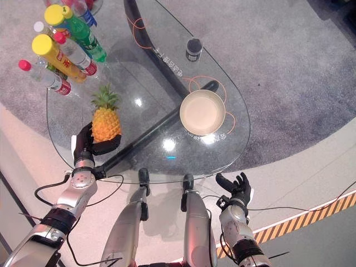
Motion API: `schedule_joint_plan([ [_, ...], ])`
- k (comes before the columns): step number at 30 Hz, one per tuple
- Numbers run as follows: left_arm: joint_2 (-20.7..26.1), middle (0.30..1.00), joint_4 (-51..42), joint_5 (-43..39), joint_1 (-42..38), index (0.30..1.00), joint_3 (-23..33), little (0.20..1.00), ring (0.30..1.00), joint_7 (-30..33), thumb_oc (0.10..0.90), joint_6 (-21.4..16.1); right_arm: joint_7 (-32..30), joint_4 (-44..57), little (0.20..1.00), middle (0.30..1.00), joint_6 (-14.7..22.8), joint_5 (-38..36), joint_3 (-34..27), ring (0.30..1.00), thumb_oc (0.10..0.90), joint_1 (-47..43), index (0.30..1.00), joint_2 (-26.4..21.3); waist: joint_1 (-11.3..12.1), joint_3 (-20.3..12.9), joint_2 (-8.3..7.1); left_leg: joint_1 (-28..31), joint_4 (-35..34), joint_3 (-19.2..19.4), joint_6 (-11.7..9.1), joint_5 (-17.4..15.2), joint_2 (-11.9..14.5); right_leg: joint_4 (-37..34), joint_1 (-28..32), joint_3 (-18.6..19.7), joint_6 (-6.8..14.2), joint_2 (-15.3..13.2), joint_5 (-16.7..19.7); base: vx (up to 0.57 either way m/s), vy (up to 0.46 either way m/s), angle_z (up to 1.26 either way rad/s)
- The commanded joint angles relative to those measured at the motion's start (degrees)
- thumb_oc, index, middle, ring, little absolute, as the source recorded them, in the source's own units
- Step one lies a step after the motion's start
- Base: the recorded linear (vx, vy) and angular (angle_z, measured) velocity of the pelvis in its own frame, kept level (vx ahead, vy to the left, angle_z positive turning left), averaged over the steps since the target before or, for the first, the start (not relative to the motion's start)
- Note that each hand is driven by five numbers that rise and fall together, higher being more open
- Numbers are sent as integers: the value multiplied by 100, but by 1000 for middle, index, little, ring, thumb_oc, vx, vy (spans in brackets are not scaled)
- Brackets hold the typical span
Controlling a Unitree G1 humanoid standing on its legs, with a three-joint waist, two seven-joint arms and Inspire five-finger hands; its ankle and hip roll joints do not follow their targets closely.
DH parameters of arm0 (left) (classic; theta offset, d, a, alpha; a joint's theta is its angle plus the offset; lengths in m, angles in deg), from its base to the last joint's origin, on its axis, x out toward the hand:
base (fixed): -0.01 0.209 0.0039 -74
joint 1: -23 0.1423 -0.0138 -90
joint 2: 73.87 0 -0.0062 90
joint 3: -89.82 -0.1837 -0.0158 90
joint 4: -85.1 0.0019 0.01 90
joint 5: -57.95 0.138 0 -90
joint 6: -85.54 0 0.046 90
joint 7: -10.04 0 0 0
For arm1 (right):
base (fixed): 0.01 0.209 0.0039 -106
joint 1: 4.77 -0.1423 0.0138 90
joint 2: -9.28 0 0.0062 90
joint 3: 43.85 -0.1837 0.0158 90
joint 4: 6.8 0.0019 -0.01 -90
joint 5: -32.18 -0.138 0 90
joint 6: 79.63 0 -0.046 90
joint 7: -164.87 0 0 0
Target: Pick up the fruit to the plate
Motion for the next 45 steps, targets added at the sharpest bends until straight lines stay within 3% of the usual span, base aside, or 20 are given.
schedule_joint_plan([
  [1,465,300,-903,663,-86,300,506,200,300,367,100,-907,-145,955,900,900,715,158,-112,900,800,363,900,-28,-50,-85,-248,118,1109,189,213,-896,-375,-1578,699,71,200,73,1126,0,0,0],
  [8,218,300,-1850,1019,554,300,548,200,300,77,100,-1483,360,2672,900,900,1064,558,-109,900,800,581,900,224,-10,-85,-255,214,1023,103,247,-889,-427,-1596,786,31,206,68,1105,0,0,0],
  [15,247,300,-2303,1228,799,300,539,200,300,-144,100,-1608,841,3502,900,900,1065,520,-43,900,800,461,900,184,40,-85,-242,249,995,83,244,-873,-446,-1602,842,5,200,76,1082,0,0,0],
  [21,222,300,-2587,839,787,300,469,200,300,-610,100,-1495,1383,3984,900,900,1097,369,180,900,800,168,900,248,115,-85,-222,221,1053,32,250,-894,-465,-1600,849,-33,203,48,1084,2,-11,1],
  [27,273,300,-2804,1020,548,300,215,200,300,-1053,100,-1377,2206,4224,900,900,496,191,475,900,800,-426,900,221,214,-85,-205,137,1146,-39,232,-913,-504,-1567,807,-73,197,19,1099,7,-25,4],
  [35,476,300,-3130,1331,275,300,-123,200,300,-1457,100,-1490,2741,4125,900,900,182,-283,844,900,800,-802,900,189,295,-85,-212,83,1273,-59,221,-957,-532,-1513,778,-126,226,-38,1114,14,-22,8],
  [45,821,300,-3387,1561,104,300,-322,200,300,-1570,100,-1581,2867,3915,900,900,14,-671,1171,900,800,-1049,900,106,357,-85,-196,30,1395,-62,217,-1012,-553,-1428,729,-164,259,-107,1103,11,2,5],
])
